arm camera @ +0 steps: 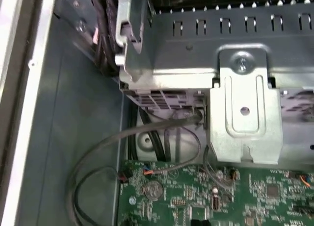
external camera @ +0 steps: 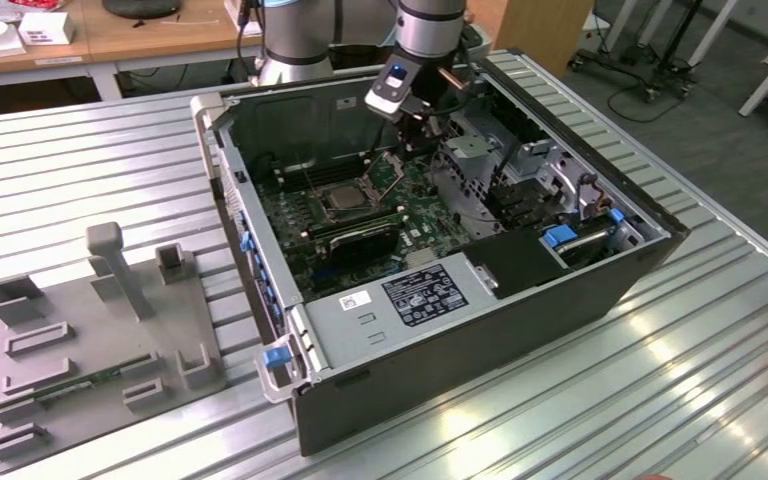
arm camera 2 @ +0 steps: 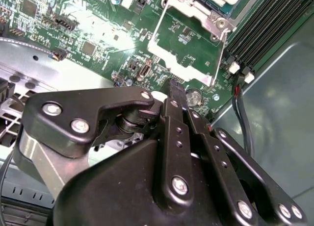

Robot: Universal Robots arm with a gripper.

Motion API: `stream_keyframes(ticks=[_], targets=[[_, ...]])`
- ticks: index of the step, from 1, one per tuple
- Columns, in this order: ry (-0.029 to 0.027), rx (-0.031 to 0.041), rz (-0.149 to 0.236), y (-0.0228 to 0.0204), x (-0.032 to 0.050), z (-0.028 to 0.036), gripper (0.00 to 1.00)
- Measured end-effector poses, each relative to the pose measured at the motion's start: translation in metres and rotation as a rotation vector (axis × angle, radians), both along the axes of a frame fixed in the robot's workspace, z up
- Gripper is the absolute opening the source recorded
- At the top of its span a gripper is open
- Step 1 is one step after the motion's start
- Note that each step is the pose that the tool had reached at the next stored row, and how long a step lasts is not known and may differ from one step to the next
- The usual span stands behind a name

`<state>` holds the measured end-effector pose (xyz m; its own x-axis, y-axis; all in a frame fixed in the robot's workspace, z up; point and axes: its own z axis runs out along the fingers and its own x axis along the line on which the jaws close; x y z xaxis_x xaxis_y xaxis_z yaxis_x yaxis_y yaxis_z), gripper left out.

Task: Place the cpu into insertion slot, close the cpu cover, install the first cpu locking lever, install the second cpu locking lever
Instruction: 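Close the cpu cover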

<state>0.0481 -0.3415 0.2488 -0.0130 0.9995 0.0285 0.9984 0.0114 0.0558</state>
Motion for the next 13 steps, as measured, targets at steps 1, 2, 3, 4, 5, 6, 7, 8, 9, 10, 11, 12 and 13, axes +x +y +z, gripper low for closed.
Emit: stream_keyframes(ticks=[1,2,3,4,5,6,7,8,9,10,11,12,13], targets=[[-0.0002,0.0001,0.0,0.0,-0.0014,-0.0002,0.1],[-0.0004,0.0001,0.0,0.0,-0.003,-0.0003,0.1],[-0.0006,-0.0001,0.0,0.0,-0.0048,-0.0005,0.1],[-0.0009,-0.0001,0.0,0.0,-0.0066,-0.0007,0.1],[-0.0011,0.0,0.0,0.0,-0.0086,-0.001,0.1],[-0.0014,-0.0002,0.0,0.0,-0.0108,-0.0011,0.1],[-0.0018,-0.0002,0.0,0.0,-0.0133,-0.0013,0.1],[-0.0024,-0.0001,0.0,0.0,-0.0161,-0.0015,0.1],[-0.0029,0.0001,0.0,0.0,-0.0186,-0.0016,0.1],[-0.0036,0.0004,0.0,0.0,-0.0215,-0.0017,0.1],[-0.0045,0.0009,0.0,-0.0001,-0.0247,-0.0018,0.1],[-0.0057,0.0015,0.0,0.0,-0.028,-0.002,0.1],[-0.0067,0.0018,0.0,0.0,-0.0312,-0.0021,0.1]])
